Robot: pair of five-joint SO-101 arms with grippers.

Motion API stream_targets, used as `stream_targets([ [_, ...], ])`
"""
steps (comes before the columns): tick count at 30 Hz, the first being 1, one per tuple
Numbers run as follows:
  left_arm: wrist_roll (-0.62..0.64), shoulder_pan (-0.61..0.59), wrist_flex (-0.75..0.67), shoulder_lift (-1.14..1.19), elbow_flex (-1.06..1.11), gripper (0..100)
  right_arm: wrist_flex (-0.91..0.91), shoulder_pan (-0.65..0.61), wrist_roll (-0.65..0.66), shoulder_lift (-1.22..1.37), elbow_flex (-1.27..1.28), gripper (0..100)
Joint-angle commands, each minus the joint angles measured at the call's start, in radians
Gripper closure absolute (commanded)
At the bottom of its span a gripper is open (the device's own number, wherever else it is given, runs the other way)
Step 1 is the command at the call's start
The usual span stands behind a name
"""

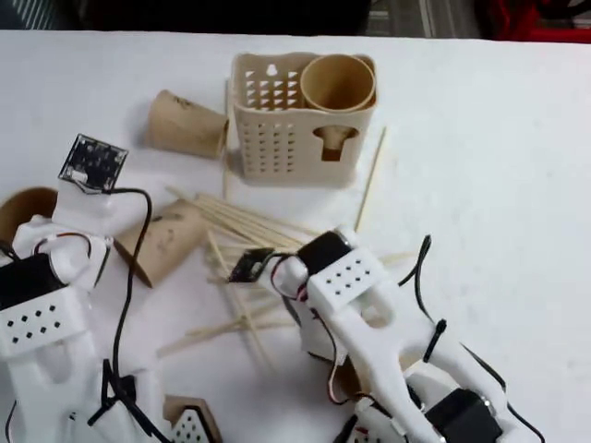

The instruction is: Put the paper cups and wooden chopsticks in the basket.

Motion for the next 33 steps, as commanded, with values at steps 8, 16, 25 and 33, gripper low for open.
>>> stream_targets([
  [8,0.011,-0.004,-0.003,-0.004,-0.008,98,-0.183,0.194,0.144,-0.012,-0.043,97.6],
  [16,0.012,-0.002,0.000,-0.008,-0.040,98,-0.142,0.271,0.146,-0.193,-0.187,98.1],
  [25,0.103,0.008,0.003,-0.142,-0.173,98,-0.093,0.383,0.135,-0.335,-0.282,98.1],
  [33,0.190,0.197,0.003,-0.151,-0.388,98,-0.097,0.518,0.094,-0.341,-0.282,98.1],
])
